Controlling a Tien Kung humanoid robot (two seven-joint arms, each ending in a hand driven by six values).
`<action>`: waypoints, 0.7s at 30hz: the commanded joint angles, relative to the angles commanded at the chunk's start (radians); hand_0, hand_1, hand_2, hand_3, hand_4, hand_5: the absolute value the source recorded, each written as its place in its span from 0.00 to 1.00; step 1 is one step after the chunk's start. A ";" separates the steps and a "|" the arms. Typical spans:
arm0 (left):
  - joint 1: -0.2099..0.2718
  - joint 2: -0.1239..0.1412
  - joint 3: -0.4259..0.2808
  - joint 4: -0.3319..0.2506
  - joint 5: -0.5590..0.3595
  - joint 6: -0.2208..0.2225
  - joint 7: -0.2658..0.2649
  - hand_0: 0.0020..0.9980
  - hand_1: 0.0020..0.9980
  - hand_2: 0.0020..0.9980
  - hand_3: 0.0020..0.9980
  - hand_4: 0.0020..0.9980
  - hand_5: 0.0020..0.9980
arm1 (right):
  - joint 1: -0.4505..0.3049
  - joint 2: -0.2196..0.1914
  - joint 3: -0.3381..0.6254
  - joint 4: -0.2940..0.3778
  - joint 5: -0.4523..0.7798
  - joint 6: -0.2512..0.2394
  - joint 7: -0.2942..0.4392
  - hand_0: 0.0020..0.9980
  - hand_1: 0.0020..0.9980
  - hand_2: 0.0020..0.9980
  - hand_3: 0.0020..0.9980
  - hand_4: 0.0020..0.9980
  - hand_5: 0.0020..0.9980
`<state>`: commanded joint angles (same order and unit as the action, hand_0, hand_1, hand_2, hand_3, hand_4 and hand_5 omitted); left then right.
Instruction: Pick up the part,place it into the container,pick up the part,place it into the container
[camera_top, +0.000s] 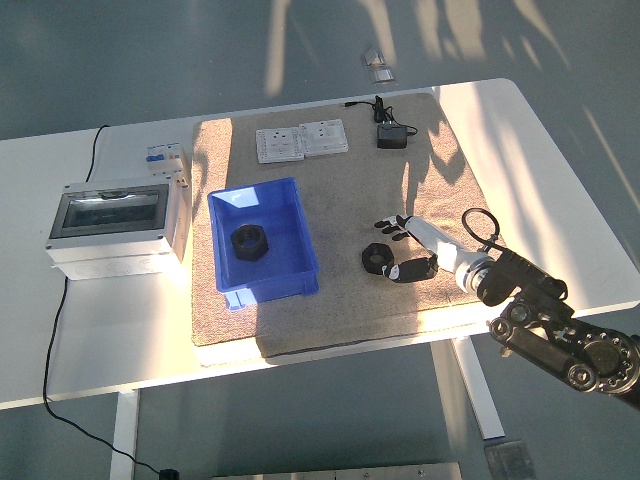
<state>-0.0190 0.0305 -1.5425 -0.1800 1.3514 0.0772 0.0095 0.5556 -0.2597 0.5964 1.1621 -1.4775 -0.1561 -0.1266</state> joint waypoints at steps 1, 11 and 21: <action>-0.001 0.000 0.006 0.000 -0.008 0.000 -0.004 0.71 0.70 0.68 0.79 0.79 0.73 | 0.000 0.000 -0.001 0.002 -0.007 -0.004 0.002 0.98 0.82 0.84 0.84 0.72 0.17; -0.011 -0.002 0.024 0.000 -0.021 -0.003 -0.015 0.71 0.70 0.68 0.79 0.79 0.73 | 0.015 0.017 -0.030 -0.027 -0.072 -0.038 0.000 0.98 0.81 0.84 0.84 0.65 0.11; -0.009 0.004 -0.091 0.000 0.020 -0.100 0.150 0.71 0.70 0.69 0.79 0.79 0.74 | 0.006 0.025 -0.028 -0.042 -0.017 -0.037 -0.031 0.97 0.81 0.86 0.87 0.69 0.12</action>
<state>-0.0278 0.0342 -1.6338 -0.1800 1.3711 -0.0227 0.1596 0.5619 -0.2352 0.5683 1.1203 -1.4949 -0.1933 -0.1576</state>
